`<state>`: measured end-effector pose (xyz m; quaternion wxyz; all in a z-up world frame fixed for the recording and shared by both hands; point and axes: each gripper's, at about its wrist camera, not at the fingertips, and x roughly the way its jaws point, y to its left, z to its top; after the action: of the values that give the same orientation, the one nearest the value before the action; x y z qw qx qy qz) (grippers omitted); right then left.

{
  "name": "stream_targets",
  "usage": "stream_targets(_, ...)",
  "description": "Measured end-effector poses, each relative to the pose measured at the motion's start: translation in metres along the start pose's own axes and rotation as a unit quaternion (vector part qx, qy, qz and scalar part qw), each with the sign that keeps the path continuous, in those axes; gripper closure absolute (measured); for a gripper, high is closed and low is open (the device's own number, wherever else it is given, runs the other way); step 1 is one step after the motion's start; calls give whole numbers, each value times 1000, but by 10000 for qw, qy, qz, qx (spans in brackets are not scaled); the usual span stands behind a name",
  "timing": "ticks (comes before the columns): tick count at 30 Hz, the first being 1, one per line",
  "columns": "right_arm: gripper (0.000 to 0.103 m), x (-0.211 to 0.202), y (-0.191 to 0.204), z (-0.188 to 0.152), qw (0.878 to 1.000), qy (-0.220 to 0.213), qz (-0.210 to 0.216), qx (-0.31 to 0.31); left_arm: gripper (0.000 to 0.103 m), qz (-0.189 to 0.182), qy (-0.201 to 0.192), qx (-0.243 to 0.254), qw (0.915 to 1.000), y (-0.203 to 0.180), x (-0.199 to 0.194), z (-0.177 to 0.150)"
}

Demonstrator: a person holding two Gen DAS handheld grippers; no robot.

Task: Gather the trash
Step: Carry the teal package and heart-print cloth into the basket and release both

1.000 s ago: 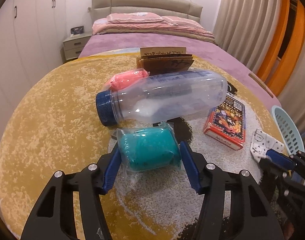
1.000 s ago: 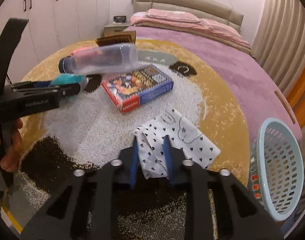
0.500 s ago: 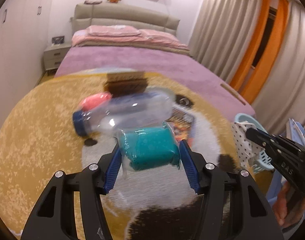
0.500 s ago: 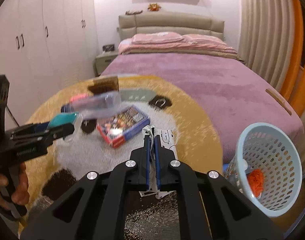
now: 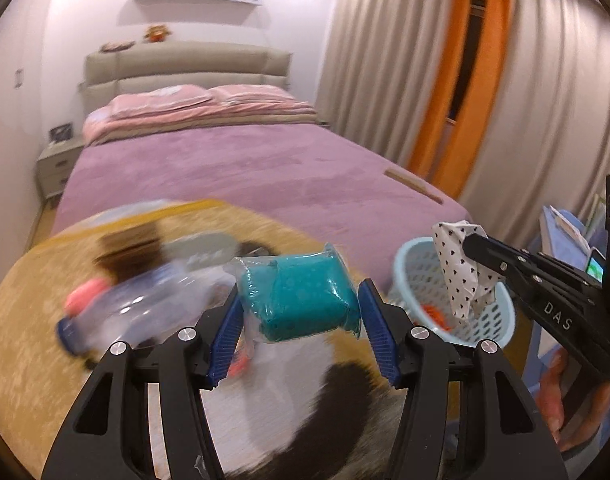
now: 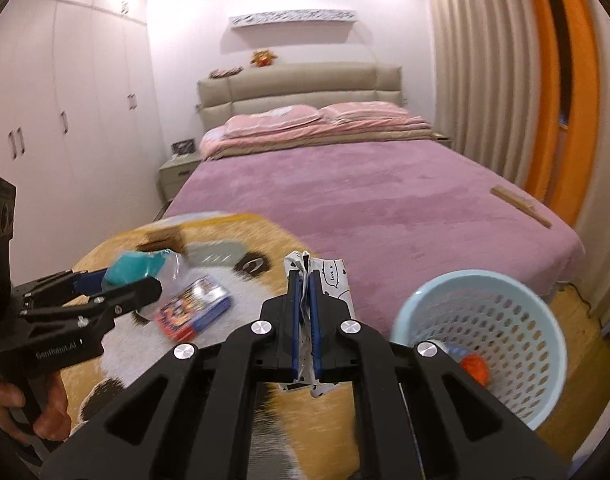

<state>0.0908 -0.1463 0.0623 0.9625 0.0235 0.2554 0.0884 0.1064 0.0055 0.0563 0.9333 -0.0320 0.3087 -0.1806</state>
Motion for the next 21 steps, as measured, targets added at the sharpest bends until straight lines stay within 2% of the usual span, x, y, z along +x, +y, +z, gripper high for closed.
stream_targets(7,100,-7,-70,5,9976,-134,-348,576,48,-558,220,316,9977,-57,46,20)
stream_targets(12,100,-2,-122,-3,9926,-61,-646,1027,48,-844,482,527,9939,-98,83,21)
stream_targets(21,100,21,-191,-29,9793,245,-1035,1725,48,-1074,923,777,9869,-150,143,16)
